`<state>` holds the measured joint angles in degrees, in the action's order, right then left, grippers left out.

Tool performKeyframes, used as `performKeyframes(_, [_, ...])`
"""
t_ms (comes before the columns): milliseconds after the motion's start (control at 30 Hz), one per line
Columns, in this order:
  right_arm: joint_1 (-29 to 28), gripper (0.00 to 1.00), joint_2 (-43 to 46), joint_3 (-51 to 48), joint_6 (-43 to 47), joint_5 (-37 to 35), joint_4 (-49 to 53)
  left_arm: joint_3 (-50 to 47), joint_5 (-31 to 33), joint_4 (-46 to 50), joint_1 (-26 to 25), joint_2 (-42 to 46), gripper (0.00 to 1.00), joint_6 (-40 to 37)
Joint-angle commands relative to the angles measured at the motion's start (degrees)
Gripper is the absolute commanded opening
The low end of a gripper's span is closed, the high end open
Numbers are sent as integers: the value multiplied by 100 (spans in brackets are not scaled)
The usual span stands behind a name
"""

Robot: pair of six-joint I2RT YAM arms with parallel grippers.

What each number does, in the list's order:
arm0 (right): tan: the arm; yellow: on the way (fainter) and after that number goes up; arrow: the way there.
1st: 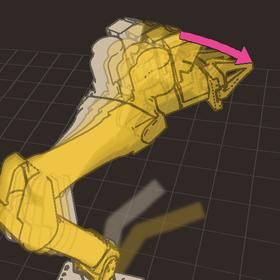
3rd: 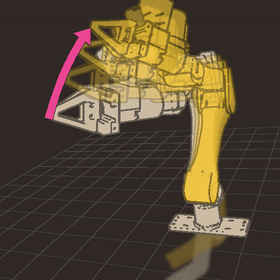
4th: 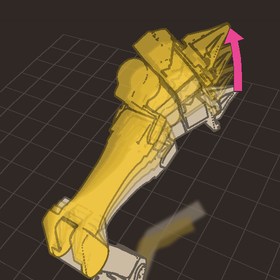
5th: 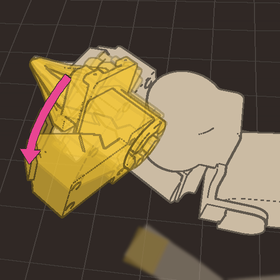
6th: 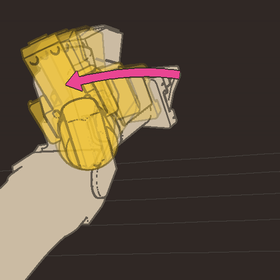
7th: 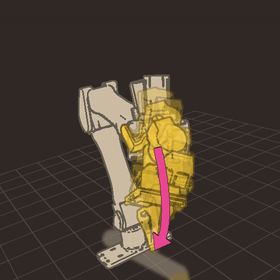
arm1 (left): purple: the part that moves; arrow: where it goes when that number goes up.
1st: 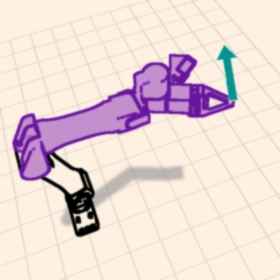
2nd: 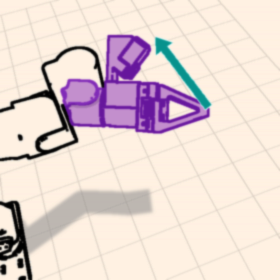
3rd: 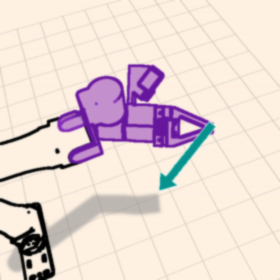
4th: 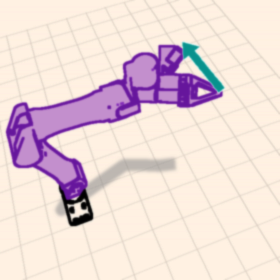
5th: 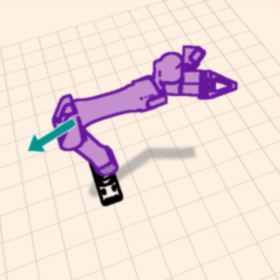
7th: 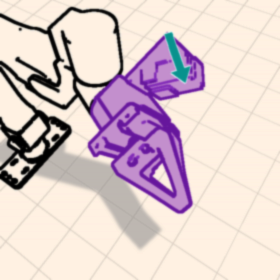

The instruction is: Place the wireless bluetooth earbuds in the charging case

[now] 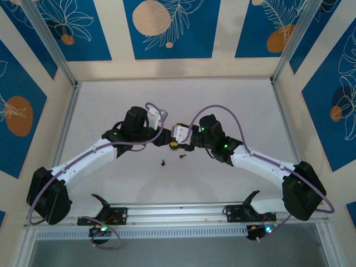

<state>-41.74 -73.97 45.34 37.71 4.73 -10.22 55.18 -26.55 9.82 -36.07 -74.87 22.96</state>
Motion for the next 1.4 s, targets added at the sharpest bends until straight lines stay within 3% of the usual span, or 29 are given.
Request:
performKeyframes(0, [9,45,40,20,-97,179,-277,71,-172,65,-47,-50,23,-267])
performKeyframes(133, [148,61,239,-184,-482,373,-478,-21,-130,-23,14,-3,20,-730])
performKeyframes(233, [408,68,665,-501,-921,978,-493,-168,-426,-324,98,12,20,-1108])
performKeyframes(467, [1395,66,1745,-1007,-2003,3093,72,-542,-1765,-1329,102,7,21,-1852])
performKeyframes(667, [1842,61,2123,-1087,-2338,3755,460,-761,-3041,-2143,101,-41,21,-1976])
performKeyframes(767, [1861,60,2066,-971,-2343,4020,687,-1026,-3331,-2982,96,-6,21,-1717])
performKeyframes(867, [1875,59,1936,-818,-2420,4201,817,-1097,-3450,-3224,97,20,21,-1653])
performKeyframes(1067, [1883,59,1629,-496,-2553,4250,1019,-1001,-3419,-2833,93,105,21,-1859])
performKeyframes(1233, [1855,59,1553,-161,-1950,4000,1814,-274,-2555,-167,-39,249,21,-3463])
performKeyframes(1367, [1772,57,1536,-74,-1415,3684,2143,74,-2182,1113,-149,271,21,-4526])
